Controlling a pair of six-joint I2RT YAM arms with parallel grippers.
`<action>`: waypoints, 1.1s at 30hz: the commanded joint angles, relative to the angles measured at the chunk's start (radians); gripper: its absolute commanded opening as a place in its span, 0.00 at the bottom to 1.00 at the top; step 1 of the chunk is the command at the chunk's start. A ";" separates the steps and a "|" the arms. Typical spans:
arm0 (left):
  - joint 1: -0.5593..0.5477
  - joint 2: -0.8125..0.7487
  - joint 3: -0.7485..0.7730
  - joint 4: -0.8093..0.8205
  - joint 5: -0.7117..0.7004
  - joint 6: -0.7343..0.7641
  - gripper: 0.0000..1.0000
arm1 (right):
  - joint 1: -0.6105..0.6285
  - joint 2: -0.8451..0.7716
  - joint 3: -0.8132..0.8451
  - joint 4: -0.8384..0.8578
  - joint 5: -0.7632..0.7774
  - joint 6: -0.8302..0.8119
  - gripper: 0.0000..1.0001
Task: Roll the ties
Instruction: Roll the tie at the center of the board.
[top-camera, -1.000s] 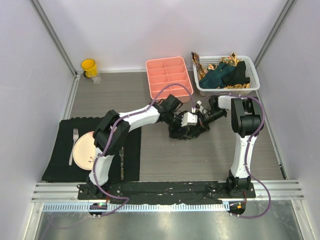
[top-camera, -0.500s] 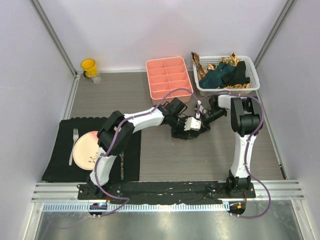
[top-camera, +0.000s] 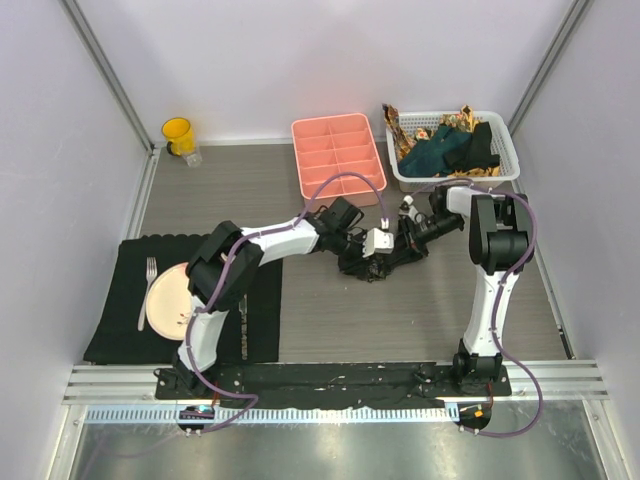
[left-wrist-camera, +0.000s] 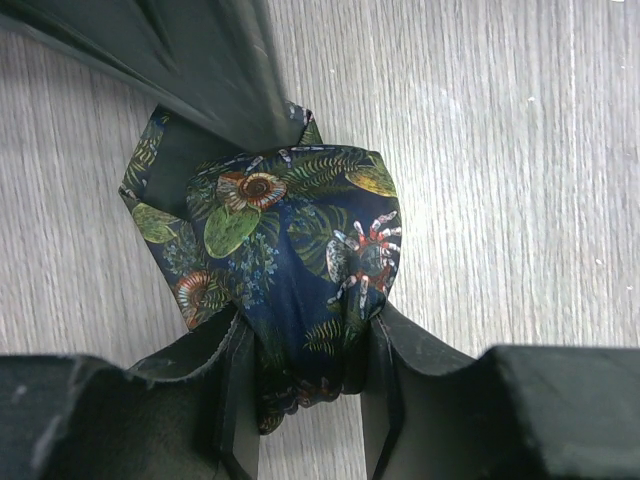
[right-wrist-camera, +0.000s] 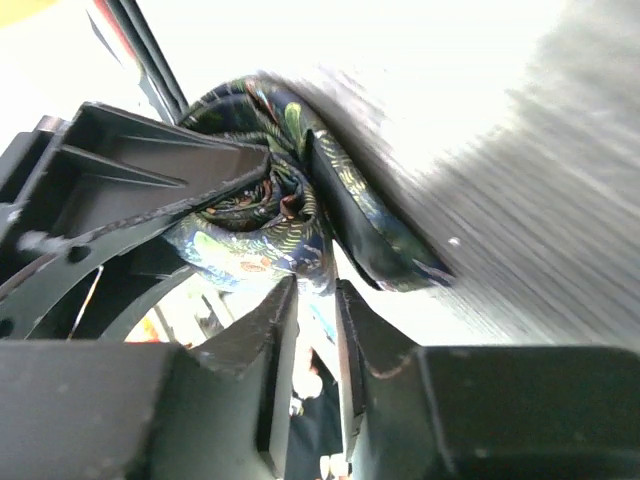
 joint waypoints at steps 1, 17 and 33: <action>0.013 0.005 -0.060 -0.056 0.014 -0.038 0.07 | -0.007 -0.073 -0.013 0.114 -0.017 0.068 0.25; 0.030 -0.088 -0.021 0.068 -0.117 -0.271 0.10 | 0.031 0.004 -0.052 0.174 0.348 0.092 0.18; -0.013 0.073 0.063 -0.232 -0.255 -0.075 0.26 | 0.015 -0.035 0.048 0.064 0.039 0.019 0.45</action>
